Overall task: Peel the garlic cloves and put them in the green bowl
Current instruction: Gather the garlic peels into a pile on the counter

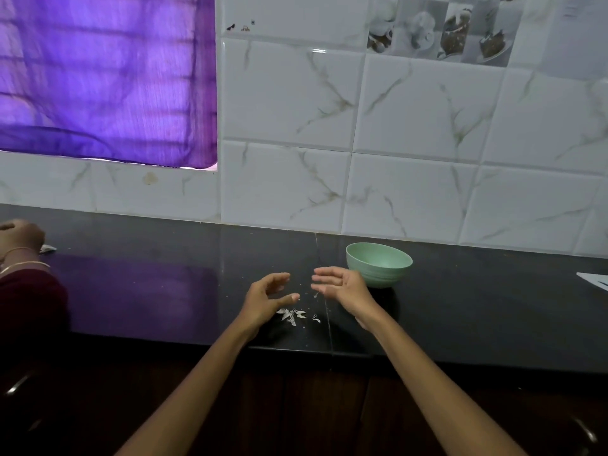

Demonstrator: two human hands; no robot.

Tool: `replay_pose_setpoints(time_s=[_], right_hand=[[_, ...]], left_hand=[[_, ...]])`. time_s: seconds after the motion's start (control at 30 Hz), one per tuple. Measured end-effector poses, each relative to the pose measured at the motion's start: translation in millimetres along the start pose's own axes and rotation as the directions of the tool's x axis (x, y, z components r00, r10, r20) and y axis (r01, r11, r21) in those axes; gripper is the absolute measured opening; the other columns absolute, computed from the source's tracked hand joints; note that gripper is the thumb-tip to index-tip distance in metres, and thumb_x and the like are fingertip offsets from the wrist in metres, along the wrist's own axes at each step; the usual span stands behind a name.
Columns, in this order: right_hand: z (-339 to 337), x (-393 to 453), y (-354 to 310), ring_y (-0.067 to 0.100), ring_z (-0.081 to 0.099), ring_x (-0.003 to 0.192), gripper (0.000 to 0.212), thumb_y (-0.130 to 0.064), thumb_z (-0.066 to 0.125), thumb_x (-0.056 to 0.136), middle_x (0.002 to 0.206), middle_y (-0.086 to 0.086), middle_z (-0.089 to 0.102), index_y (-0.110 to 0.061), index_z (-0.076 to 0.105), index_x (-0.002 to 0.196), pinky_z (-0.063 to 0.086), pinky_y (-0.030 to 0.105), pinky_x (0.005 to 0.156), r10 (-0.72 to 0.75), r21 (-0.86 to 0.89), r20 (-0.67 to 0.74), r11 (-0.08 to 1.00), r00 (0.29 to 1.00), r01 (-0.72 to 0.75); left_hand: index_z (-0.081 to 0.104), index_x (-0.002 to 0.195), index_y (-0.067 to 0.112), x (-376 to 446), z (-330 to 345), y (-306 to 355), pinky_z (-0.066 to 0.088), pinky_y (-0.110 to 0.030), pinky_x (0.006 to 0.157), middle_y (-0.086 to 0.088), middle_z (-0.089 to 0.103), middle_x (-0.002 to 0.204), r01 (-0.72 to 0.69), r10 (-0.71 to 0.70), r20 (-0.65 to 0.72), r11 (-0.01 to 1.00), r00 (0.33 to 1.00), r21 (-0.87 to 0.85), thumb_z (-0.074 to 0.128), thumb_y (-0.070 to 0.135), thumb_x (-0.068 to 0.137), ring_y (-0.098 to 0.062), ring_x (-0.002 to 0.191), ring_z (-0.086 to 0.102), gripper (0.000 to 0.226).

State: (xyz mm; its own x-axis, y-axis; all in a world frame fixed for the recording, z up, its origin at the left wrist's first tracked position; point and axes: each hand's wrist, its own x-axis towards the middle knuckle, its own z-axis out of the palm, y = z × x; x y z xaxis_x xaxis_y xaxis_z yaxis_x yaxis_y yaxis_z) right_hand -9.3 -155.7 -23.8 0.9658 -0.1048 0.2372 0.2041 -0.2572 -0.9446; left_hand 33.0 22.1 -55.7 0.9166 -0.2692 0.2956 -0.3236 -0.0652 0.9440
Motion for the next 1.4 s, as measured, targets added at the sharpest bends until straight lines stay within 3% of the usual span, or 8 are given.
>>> replay_pose_setpoints(time_s=[0.23,0.5,0.67,0.83,0.97,1.07,1.27,1.4], right_hand=[[-4,1,8,0.018,0.061,0.069,0.042,0.027,0.052,0.071,0.089,0.015,0.061,-0.001,0.063,0.101,0.055,0.016,0.059,-0.007,-0.093,-0.066,0.996,0.998,0.001],[0,2,-3,0.004,0.061,0.060,0.009,-0.002,0.074,0.074,0.073,0.008,0.068,-0.010,0.069,0.074,0.050,0.014,0.061,-0.132,-0.178,-0.024,0.976,0.991,0.125],[-1,8,-2,0.016,0.060,0.111,0.039,0.010,0.049,0.086,0.119,0.013,0.063,-0.005,0.059,0.120,0.046,0.019,0.093,-0.099,-0.366,0.071,0.923,0.993,0.118],[4,0,22,0.027,0.009,0.145,0.050,-0.032,0.021,0.102,0.154,0.015,0.019,-0.005,0.026,0.144,0.007,0.042,0.117,0.212,-0.850,0.126,0.526,0.969,-0.005],[17,-1,7,0.021,0.051,0.123,0.041,-0.028,0.031,0.101,0.129,0.013,0.058,-0.008,0.052,0.129,0.033,0.034,0.111,0.117,-0.354,0.227,0.935,0.967,-0.030],[13,22,-2,0.023,0.065,0.097,0.035,-0.022,0.036,0.100,0.104,0.013,0.068,-0.002,0.062,0.112,0.048,0.035,0.097,0.079,-0.197,0.051,0.978,0.996,-0.067],[30,47,15,0.018,0.042,0.131,0.038,-0.023,0.035,0.099,0.138,0.008,0.051,-0.009,0.051,0.131,0.028,0.026,0.107,0.130,-0.525,0.139,0.850,0.982,-0.038],[24,30,20,0.017,0.066,0.096,0.032,-0.017,0.036,0.099,0.101,0.022,0.069,-0.003,0.059,0.116,0.045,0.022,0.089,0.033,-0.180,0.117,0.984,0.993,-0.012]], left_hand=[[0.040,0.137,0.016,-10,31,16,0.033,-0.023,0.096,0.005,0.046,0.129,0.041,-0.041,0.086,0.999,0.995,0.006,0.031,0.037,0.099,-0.007,0.118,0.042,0.044],[0.054,0.122,0.010,4,34,12,0.042,-0.029,0.100,-0.004,0.061,0.120,-0.093,0.081,-0.124,0.991,0.989,-0.101,0.039,0.023,0.099,-0.016,0.115,0.055,0.030],[0.051,0.127,0.014,5,18,7,0.026,-0.038,0.113,-0.004,0.055,0.128,-0.005,0.005,-0.136,1.000,0.991,0.001,0.033,0.029,0.101,-0.022,0.130,0.044,0.035],[0.024,0.147,0.013,-1,24,7,-0.007,-0.043,0.118,-0.004,0.024,0.154,0.057,-0.143,0.173,0.904,0.974,0.424,0.014,0.042,0.101,-0.017,0.144,0.016,0.055],[0.047,0.129,0.013,8,20,10,0.031,-0.031,0.108,-0.003,0.047,0.132,0.097,-0.087,0.061,0.977,0.994,-0.189,0.039,0.037,0.097,-0.014,0.119,0.048,0.041],[0.032,0.143,0.010,15,9,8,0.026,-0.031,0.114,-0.001,0.041,0.140,0.044,-0.061,-0.105,0.986,0.993,-0.162,0.033,0.029,0.101,-0.016,0.129,0.042,0.046],[0.047,0.127,-0.001,16,4,-3,0.056,-0.024,0.074,-0.017,0.068,0.096,0.068,-0.069,-0.035,0.997,0.997,-0.031,0.045,0.013,0.097,-0.017,0.077,0.068,0.034],[0.051,0.122,0.002,22,3,-6,0.049,-0.013,0.053,-0.013,0.072,0.090,-0.014,0.026,-0.078,0.987,0.997,0.158,0.051,-0.003,0.088,0.004,0.044,0.054,0.035]])
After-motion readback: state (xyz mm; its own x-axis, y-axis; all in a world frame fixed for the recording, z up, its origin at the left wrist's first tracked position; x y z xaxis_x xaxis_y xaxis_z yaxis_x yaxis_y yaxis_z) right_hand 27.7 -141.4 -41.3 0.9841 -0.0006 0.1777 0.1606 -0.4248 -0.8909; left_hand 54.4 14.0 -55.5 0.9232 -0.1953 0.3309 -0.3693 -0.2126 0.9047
